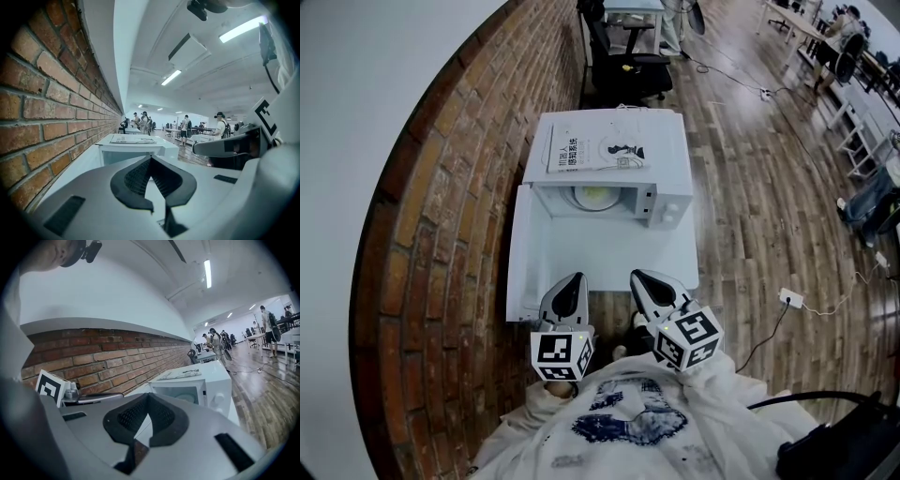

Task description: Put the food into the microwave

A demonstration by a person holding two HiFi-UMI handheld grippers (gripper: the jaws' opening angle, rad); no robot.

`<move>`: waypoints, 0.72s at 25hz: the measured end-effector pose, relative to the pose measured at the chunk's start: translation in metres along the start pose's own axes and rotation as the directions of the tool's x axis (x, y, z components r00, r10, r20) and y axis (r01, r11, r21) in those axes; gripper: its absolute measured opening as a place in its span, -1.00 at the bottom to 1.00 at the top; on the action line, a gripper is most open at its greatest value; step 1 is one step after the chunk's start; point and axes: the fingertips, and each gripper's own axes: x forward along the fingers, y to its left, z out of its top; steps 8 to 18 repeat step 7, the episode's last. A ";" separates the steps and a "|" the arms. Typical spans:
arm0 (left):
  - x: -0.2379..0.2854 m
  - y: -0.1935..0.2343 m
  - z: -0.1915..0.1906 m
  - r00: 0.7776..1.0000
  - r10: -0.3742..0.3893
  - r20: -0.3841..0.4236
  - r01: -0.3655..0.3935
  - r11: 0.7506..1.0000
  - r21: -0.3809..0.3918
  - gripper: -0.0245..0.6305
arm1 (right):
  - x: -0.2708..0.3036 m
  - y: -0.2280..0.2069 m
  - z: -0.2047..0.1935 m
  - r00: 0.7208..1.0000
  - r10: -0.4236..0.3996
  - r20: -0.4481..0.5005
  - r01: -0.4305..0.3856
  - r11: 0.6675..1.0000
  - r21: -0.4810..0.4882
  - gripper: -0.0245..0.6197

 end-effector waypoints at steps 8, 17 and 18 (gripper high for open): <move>-0.007 -0.004 -0.008 1.000 -0.003 -0.013 0.002 1.000 -0.015 -0.91 | -0.006 0.005 -0.004 1.000 0.002 -0.004 -0.002 1.000 0.001 -0.89; -0.007 -0.004 -0.008 1.000 -0.003 -0.013 0.002 1.000 -0.015 -0.91 | -0.006 0.005 -0.004 1.000 0.002 -0.004 -0.002 1.000 0.001 -0.89; -0.007 -0.004 -0.008 1.000 -0.003 -0.013 0.002 1.000 -0.015 -0.91 | -0.006 0.005 -0.004 1.000 0.002 -0.004 -0.002 1.000 0.001 -0.89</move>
